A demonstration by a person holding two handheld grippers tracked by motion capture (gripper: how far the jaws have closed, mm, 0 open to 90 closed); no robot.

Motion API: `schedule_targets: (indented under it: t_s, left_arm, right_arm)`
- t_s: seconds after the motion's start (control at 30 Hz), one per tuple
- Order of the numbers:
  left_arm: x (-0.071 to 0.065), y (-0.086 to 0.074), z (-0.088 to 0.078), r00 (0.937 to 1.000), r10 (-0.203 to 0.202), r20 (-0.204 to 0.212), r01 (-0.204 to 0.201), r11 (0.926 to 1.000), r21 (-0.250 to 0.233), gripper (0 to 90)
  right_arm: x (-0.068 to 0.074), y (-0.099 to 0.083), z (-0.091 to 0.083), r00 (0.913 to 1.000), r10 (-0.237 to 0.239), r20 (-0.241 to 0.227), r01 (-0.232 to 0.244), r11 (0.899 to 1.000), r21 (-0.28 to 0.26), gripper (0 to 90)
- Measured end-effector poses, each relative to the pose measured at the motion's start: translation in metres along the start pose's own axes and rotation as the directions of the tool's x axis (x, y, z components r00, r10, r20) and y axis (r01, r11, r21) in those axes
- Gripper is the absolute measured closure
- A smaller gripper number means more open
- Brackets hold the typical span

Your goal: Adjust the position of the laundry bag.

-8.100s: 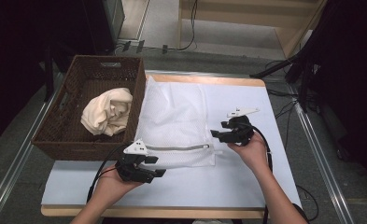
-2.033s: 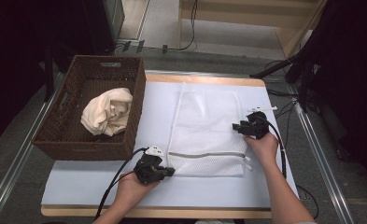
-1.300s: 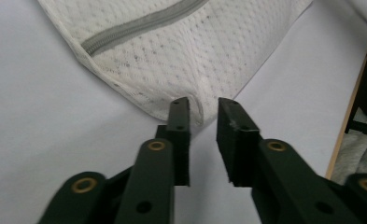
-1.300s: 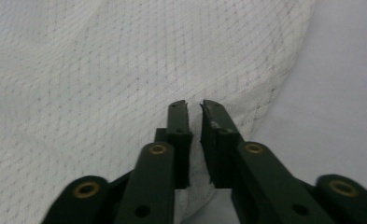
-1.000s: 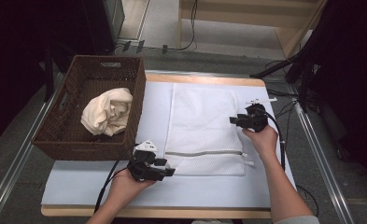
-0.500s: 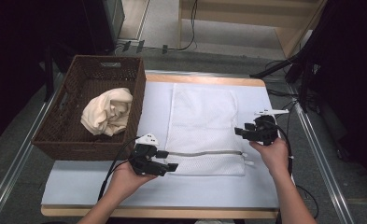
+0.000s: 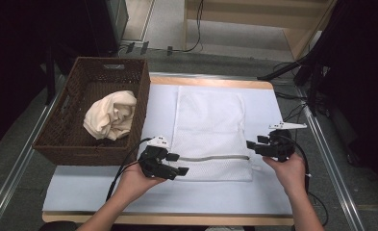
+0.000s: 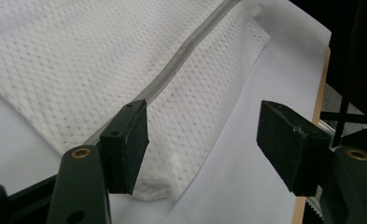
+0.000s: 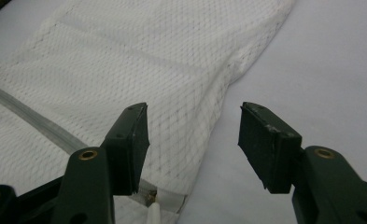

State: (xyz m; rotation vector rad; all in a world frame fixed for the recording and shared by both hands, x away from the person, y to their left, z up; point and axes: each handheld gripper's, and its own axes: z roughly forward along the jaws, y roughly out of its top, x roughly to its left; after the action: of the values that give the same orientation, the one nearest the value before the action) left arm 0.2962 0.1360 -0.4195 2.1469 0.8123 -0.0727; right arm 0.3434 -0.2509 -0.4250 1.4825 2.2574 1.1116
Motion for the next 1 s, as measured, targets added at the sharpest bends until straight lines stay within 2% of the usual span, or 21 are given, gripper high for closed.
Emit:
schedule_targets:
  t_s: [0.27,0.47,0.57,0.8,0.83,1.0]
  left_arm:
    - [-0.002,0.006,0.008,0.9994,0.032,0.009,-0.032,0.9994,0.015,35.1]
    - [-0.003,0.011,0.014,0.999,0.035,0.026,-0.036,0.9991,0.021,35.4]
    - [-0.002,0.013,0.016,0.999,0.019,0.04,-0.021,0.9993,0.03,36.4]
    - [-0.001,0.016,0.019,0.9988,0.023,0.043,-0.025,0.9993,0.03,38.2]
    - [-0.001,0.017,0.02,0.9986,0.028,0.045,-0.029,0.9992,0.029,38.4]
    - [0.0,0.019,0.023,0.9985,0.033,0.044,-0.034,0.9988,0.036,38.6]
  right_arm:
    - [0.001,-0.014,-0.011,0.9999,0.008,0.014,-0.008,1.0,0.012,44.5]
    - [-0.003,-0.02,-0.015,0.9996,0.016,0.025,-0.016,1.0,0.021,44.7]
    - [-0.004,-0.023,-0.017,0.9993,0.025,0.028,-0.025,0.999,0.021,44.8]
    - [-0.006,-0.027,-0.021,0.9989,0.037,0.027,-0.038,0.999,0.021,45.3]
    - [-0.007,-0.029,-0.023,0.9988,0.047,0.015,-0.047,0.999,0.008,45.5]
    - [-0.01,-0.032,-0.026,0.9982,0.053,0.027,-0.053,0.999,0.011,47.0]
